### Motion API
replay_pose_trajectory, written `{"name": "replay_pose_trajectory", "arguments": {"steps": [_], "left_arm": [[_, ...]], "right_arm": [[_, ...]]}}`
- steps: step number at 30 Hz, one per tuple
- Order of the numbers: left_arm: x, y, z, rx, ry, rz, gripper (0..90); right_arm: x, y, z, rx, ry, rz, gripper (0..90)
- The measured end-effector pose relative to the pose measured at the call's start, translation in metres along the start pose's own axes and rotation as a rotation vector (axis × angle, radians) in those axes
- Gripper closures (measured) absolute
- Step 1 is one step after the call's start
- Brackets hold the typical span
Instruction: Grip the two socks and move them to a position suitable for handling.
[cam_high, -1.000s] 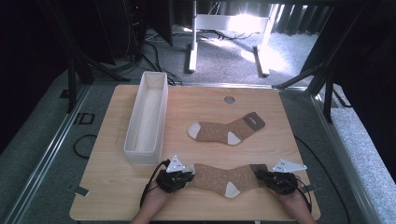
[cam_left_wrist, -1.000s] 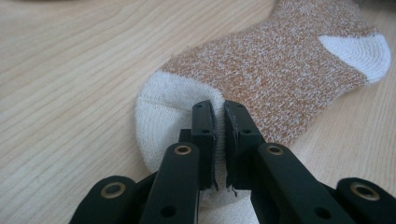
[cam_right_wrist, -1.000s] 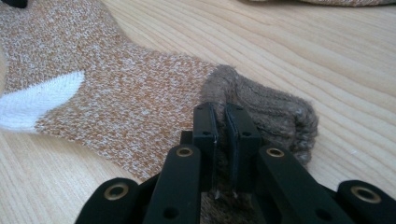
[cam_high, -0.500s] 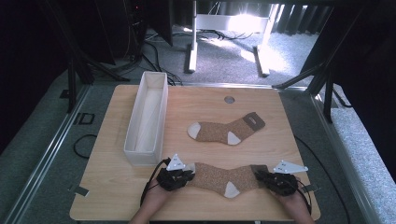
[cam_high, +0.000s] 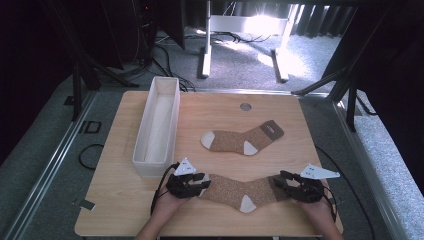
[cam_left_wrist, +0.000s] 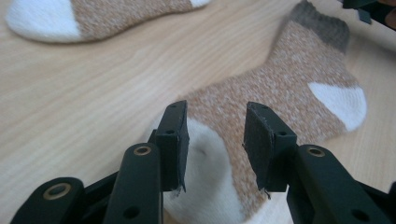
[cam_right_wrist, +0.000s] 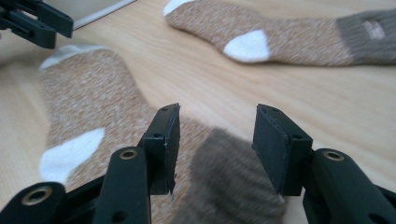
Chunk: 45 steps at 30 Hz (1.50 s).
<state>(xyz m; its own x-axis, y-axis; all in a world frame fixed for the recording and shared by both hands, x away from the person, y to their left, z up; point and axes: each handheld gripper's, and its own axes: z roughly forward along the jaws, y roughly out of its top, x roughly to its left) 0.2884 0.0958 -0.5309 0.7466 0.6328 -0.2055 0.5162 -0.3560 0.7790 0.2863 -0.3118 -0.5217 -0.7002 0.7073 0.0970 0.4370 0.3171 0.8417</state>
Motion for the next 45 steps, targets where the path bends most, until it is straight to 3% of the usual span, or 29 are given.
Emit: {"name": "replay_pose_trajectory", "arguments": {"steps": [5,22,35,45], "left_arm": [[0.004,0.008,0.003,-0.013,0.002,-0.022,60.7],[0.018,0.043,0.018,-0.026,0.049,-0.023,60.7],[0.032,0.064,0.034,-0.021,0.072,-0.030,60.7],[0.046,0.071,0.050,-0.013,0.080,-0.043,60.7]], "right_arm": [[-0.009,0.013,0.003,-0.019,-0.013,0.003,46.0],[-0.040,0.047,0.028,-0.017,-0.043,-0.001,45.6],[-0.058,0.057,0.051,0.000,-0.057,0.021,45.6],[-0.070,0.062,0.073,0.032,-0.067,0.031,45.6]]}}
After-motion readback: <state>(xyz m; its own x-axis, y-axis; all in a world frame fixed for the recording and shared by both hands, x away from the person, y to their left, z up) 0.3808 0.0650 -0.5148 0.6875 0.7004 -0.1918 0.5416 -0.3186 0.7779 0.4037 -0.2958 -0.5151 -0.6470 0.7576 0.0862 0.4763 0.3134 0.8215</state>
